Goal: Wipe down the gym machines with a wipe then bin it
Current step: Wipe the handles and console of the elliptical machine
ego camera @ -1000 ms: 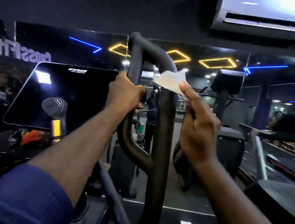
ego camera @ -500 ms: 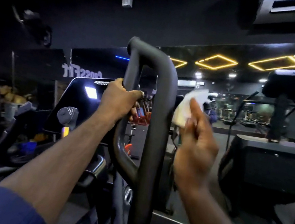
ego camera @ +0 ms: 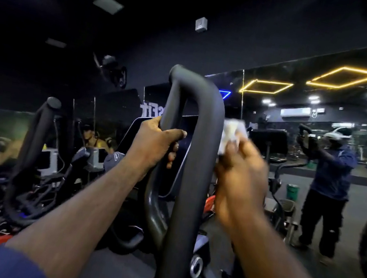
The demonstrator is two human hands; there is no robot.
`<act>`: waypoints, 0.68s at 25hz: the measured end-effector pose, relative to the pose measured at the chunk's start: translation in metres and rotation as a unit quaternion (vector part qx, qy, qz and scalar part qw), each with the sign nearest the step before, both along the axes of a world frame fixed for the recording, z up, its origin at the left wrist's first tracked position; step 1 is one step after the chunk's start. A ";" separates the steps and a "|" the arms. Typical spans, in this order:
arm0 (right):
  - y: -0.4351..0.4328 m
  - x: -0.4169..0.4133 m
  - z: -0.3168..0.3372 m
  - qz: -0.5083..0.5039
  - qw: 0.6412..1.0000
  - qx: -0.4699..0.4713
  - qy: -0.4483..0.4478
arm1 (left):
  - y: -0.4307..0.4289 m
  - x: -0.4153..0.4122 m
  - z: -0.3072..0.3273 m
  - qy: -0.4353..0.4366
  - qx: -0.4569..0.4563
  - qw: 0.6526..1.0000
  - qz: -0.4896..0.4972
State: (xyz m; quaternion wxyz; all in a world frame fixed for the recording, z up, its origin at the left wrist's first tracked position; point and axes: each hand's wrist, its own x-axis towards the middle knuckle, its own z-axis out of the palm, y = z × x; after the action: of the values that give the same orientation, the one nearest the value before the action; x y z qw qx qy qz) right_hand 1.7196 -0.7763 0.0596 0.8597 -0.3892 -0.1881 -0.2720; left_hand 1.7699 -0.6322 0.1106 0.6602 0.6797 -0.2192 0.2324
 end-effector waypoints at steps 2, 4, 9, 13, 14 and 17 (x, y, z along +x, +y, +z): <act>-0.008 0.013 0.067 0.037 0.999 0.006 -0.001 | 0.001 0.001 -0.001 -0.004 -0.001 1.000 0.001; -0.004 0.014 0.091 0.088 0.996 -0.031 0.016 | 0.002 0.002 -0.001 -0.006 0.000 1.000 -0.003; -0.012 -0.003 0.027 0.136 0.987 -0.086 -0.019 | 0.002 0.005 -0.003 -0.009 -0.005 1.000 -0.014; -0.016 0.027 0.053 0.157 0.987 -0.018 0.020 | 0.001 0.005 -0.003 -0.005 -0.010 1.000 -0.013; -0.012 0.031 0.072 0.167 0.986 -0.010 0.025 | 0.001 0.003 -0.003 -0.004 -0.011 1.000 -0.011; -0.005 0.030 0.095 0.184 0.983 -0.010 0.015 | 0.002 0.002 -0.003 -0.005 -0.016 1.000 -0.009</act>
State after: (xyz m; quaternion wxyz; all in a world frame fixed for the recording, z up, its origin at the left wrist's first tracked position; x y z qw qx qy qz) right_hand 1.7495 -0.7818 0.1549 0.8941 -0.3603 -0.2460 -0.1013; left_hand 1.7721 -0.6304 0.1077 0.6718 0.6661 -0.2250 0.2331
